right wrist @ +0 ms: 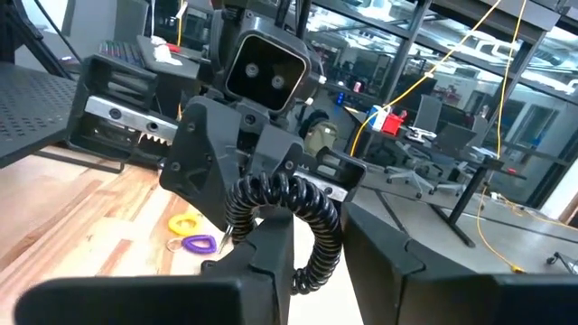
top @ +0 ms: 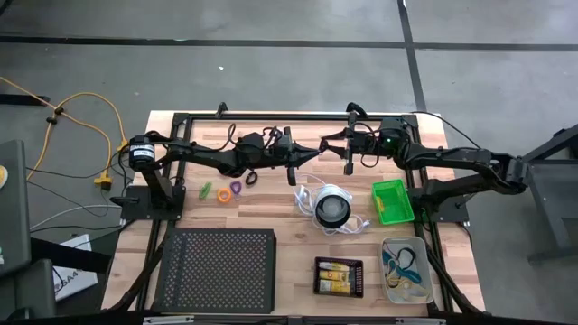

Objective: Pick & Place Office Desk Supplies
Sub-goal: Put the left black spring keychain into the green bin, then put the black spring keychain into the green bin

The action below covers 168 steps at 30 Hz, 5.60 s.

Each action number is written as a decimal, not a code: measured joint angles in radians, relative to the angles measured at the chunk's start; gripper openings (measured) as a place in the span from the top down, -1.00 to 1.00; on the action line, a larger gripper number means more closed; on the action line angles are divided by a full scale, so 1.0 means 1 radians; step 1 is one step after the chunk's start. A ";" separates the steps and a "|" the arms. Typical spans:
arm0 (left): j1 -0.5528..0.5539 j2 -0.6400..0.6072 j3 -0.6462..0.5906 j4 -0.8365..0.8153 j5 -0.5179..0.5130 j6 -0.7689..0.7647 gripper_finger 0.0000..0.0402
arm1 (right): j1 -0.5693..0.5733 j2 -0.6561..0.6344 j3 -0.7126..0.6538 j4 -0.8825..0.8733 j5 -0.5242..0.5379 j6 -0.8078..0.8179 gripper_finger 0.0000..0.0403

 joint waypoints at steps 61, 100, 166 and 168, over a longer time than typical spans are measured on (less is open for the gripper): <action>0.003 0.000 0.000 -0.029 0.000 0.035 0.75 | -0.003 -0.539 0.000 -1.255 0.344 0.624 0.87; 0.003 0.000 0.000 -0.100 -0.001 0.080 0.75 | 0.266 -0.260 0.104 -1.833 0.264 1.033 0.88; 0.003 0.000 0.000 -0.108 -0.001 0.080 0.75 | 0.151 -0.259 0.104 -0.867 0.586 0.481 0.41; 0.003 0.000 0.000 -0.108 -0.001 0.080 0.75 | 0.126 -0.259 0.104 -0.822 0.586 0.448 0.41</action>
